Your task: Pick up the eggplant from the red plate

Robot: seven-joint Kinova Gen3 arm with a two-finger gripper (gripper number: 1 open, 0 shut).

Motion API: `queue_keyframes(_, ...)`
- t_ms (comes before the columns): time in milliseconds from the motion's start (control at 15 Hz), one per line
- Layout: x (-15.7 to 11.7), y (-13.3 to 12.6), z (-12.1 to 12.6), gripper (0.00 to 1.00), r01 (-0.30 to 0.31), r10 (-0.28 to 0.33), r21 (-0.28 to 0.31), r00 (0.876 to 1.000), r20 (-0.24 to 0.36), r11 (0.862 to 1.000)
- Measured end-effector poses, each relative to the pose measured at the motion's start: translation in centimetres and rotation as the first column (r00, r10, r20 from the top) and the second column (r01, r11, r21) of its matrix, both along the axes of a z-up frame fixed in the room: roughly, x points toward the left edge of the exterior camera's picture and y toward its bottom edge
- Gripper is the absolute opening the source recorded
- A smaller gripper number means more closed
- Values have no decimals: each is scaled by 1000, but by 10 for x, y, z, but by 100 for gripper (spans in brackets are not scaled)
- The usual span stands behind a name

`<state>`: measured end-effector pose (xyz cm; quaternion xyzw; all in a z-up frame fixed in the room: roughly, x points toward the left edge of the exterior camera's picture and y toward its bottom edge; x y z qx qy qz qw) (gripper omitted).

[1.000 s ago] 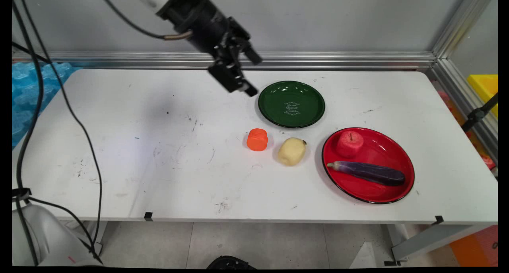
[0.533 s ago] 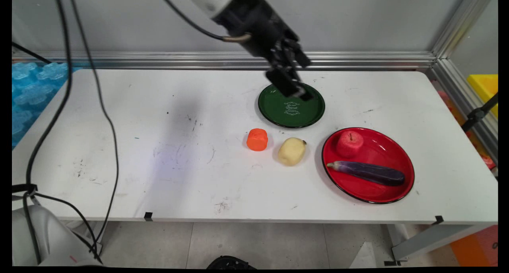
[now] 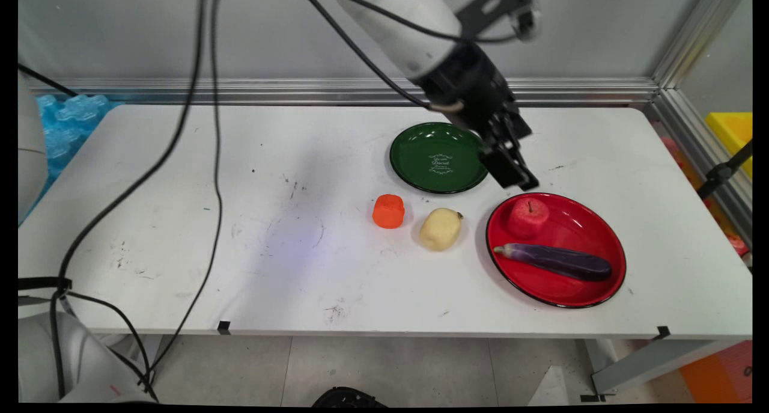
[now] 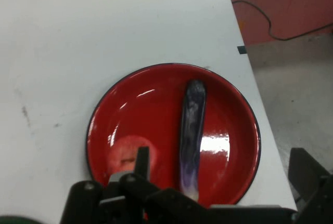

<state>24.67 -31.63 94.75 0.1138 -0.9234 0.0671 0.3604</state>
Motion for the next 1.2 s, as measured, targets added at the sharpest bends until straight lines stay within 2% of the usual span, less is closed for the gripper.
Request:
queue_keyframes(533, -75, -34, -78, 100, 54, -54, -1, 996, 72, 999)
queue_keyframes(1200, -119, -65, -153, 100, 114, -116, 26, 982, 150, 993)
